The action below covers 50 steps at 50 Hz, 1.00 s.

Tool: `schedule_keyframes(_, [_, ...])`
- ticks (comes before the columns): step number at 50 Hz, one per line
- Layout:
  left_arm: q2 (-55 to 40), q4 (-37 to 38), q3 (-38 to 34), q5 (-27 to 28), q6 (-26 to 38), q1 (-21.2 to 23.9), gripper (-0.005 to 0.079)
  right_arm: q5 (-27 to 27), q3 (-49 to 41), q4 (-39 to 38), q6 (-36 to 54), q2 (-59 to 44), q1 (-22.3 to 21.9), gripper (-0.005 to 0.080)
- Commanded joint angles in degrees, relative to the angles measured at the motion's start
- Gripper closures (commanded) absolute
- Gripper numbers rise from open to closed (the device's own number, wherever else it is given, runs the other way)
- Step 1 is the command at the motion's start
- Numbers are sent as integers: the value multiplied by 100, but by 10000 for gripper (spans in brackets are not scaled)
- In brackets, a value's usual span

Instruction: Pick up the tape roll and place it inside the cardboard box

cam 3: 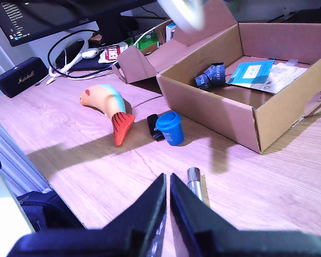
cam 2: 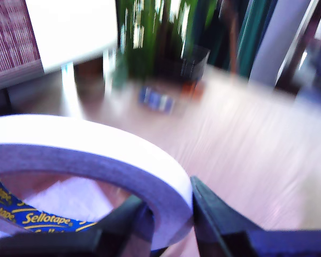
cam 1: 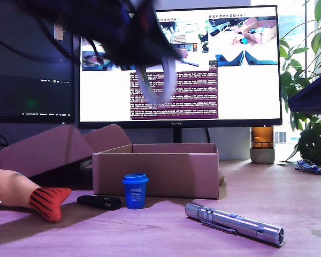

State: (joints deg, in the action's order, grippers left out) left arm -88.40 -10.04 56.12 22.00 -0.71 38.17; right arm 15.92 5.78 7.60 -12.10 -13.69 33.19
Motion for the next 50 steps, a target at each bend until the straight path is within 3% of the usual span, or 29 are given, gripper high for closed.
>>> schedule_keyframes(1, [-173,133,400,2,179,2,763,-4,-42,-44,13,-2,28,763])
schedule_keyframes(20, [-1773,2693,2551,-17,835,-59,763,-4,-42,-44,15,-2,28,763])
schedule_keyframes(30, [-2503,3932,3569,-317,1165,-68,763,-4,-42,-44,13,-2,28,763])
schedule_keyframes(50, [-3010,4369,3869,-457,1316,-111,758,-4,-42,-44,11,-2,28,763])
